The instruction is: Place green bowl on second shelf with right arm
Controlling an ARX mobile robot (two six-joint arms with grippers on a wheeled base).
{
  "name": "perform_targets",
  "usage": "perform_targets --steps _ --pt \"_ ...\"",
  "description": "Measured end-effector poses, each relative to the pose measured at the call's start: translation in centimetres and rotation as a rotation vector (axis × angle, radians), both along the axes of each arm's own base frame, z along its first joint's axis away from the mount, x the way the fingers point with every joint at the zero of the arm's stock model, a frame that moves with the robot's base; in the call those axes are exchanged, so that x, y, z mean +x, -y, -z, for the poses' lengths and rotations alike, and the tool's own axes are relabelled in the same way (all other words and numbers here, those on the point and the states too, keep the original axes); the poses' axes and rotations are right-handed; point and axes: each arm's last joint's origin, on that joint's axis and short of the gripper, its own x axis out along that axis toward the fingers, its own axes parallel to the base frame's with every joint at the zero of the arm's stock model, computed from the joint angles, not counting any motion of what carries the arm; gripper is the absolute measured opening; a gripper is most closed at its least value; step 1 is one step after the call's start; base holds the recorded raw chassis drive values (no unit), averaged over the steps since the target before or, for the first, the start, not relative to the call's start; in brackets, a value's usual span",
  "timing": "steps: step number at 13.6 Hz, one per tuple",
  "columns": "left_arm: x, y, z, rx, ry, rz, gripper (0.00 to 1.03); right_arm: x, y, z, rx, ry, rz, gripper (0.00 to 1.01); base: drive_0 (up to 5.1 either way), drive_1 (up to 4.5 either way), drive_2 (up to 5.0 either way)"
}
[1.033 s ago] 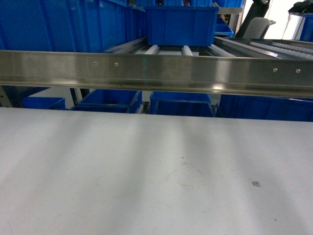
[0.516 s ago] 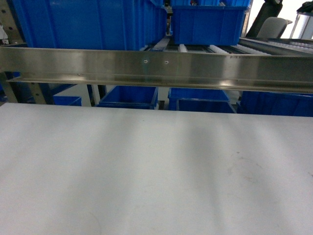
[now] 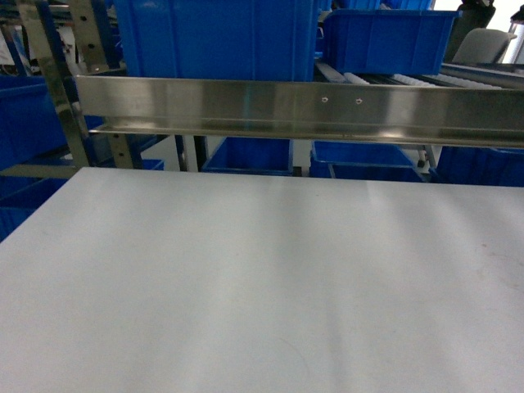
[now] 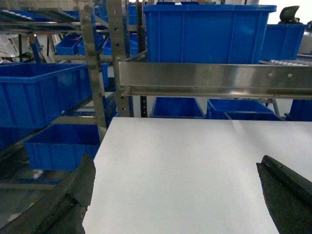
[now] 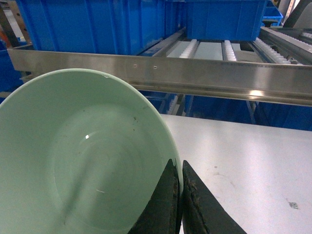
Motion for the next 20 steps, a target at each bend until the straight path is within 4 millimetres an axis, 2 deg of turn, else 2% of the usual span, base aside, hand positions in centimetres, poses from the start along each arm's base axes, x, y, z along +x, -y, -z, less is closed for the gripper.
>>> perform_targets --steps 6,20 --pt "0.00 0.00 0.01 0.000 -0.001 0.000 0.98 -0.01 -0.01 0.04 0.001 -0.005 0.000 0.02 -4.9 1.49 3.4" --pt "0.00 0.00 0.02 0.000 -0.002 -0.001 0.98 0.00 0.01 0.01 0.000 -0.001 0.000 0.02 -5.0 2.37 2.4"
